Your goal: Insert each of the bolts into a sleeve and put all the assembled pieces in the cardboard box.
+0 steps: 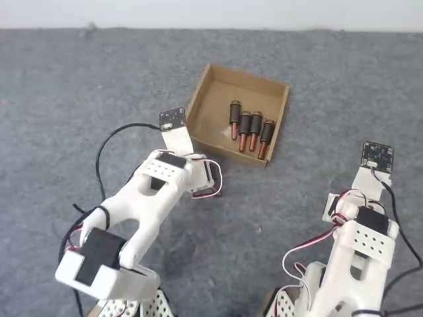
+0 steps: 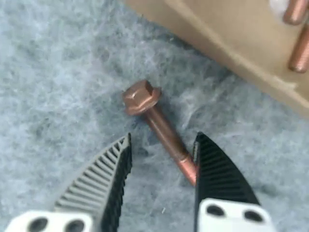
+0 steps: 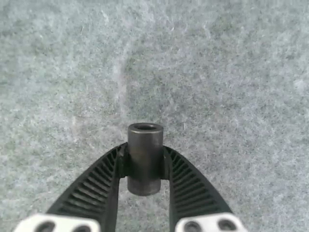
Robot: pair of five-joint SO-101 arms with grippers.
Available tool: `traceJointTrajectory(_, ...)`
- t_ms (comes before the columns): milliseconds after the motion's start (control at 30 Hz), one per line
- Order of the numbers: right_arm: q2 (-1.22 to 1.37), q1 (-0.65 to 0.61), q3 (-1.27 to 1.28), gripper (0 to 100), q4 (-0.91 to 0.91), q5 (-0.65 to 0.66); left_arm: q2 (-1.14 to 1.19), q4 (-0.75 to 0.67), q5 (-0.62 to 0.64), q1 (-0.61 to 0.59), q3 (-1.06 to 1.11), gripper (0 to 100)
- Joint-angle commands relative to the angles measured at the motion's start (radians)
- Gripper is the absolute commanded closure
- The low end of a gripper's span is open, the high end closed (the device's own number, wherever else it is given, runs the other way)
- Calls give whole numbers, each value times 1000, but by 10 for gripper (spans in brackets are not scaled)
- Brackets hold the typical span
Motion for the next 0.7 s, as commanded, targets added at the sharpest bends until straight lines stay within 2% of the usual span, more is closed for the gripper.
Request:
traceJointTrajectory(0,-31,-13,-5,993,-13,15,-5,3,18,0,-53,805)
traceJointTrajectory(133,-31,-13,-5,993,-13,15,-5,3,17,0,-53,816)
traceJointTrajectory(333,-31,-13,-5,993,-13,15,-5,-9,-48,2,-58,986)
traceJointTrajectory(533,-31,-13,-5,993,-13,15,-6,-6,-58,2,-58,988)
traceJointTrajectory(667,-31,-13,-5,993,-15,15,-8,74,-189,2,-67,988)
